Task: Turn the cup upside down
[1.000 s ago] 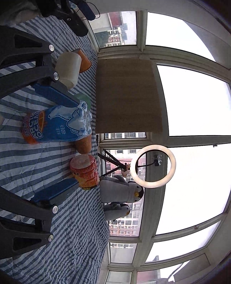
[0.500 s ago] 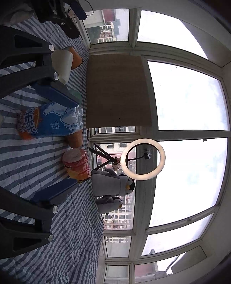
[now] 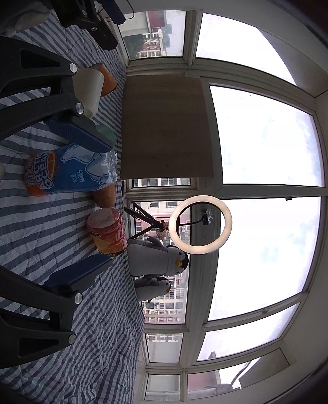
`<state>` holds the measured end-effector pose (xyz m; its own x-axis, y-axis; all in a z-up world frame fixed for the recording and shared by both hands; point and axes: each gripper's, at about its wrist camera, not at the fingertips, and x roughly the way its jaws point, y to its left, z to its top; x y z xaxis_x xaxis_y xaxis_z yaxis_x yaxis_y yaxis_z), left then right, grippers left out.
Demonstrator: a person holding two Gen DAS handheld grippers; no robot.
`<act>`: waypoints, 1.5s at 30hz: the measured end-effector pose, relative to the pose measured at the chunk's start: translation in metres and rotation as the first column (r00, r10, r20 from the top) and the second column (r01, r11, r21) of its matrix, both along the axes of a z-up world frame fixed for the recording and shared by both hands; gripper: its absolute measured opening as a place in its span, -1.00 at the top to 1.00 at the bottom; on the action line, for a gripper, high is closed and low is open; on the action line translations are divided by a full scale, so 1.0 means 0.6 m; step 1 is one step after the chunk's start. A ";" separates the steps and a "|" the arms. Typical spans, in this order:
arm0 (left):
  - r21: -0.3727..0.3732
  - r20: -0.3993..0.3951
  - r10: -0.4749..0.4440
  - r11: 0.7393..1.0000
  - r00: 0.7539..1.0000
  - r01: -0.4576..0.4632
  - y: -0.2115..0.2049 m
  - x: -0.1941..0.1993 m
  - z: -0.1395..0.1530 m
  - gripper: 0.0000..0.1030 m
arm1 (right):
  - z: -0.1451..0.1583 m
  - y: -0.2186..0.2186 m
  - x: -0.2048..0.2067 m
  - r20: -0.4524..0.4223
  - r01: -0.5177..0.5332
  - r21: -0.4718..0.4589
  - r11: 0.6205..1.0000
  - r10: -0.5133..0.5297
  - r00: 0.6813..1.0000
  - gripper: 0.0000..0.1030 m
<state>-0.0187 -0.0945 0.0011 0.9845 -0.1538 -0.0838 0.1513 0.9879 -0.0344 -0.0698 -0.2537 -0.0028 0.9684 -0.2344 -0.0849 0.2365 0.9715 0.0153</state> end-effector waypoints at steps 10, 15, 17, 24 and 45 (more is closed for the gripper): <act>0.002 -0.001 0.004 1.000 1.000 -0.004 -0.001 0.001 0.000 -0.99 | -0.001 -0.003 -0.003 0.008 0.000 0.005 1.000 0.000 1.000 -0.55; 0.003 0.000 0.004 1.000 1.000 -0.004 -0.001 0.001 0.000 -0.99 | -0.001 -0.005 -0.004 0.014 0.000 0.011 1.000 0.000 1.000 -0.55; 0.003 0.000 0.004 1.000 1.000 -0.004 -0.001 0.002 0.000 -0.99 | -0.001 -0.006 -0.004 0.015 0.000 0.015 1.000 0.000 1.000 -0.55; 0.003 0.000 0.005 1.000 1.000 -0.005 0.000 0.002 -0.001 -0.99 | -0.001 -0.008 -0.003 0.010 -0.003 0.022 1.000 0.003 1.000 -0.58; 0.003 -0.001 0.005 1.000 1.000 -0.005 0.000 0.002 0.000 -0.99 | 0.001 -0.007 -0.003 0.006 -0.005 0.026 1.000 0.005 1.000 -0.59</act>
<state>-0.0175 -0.0945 0.0009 0.9852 -0.1485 -0.0852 0.1463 0.9887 -0.0313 -0.0718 -0.2580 -0.0024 0.9701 -0.2274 -0.0851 0.2315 0.9719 0.0421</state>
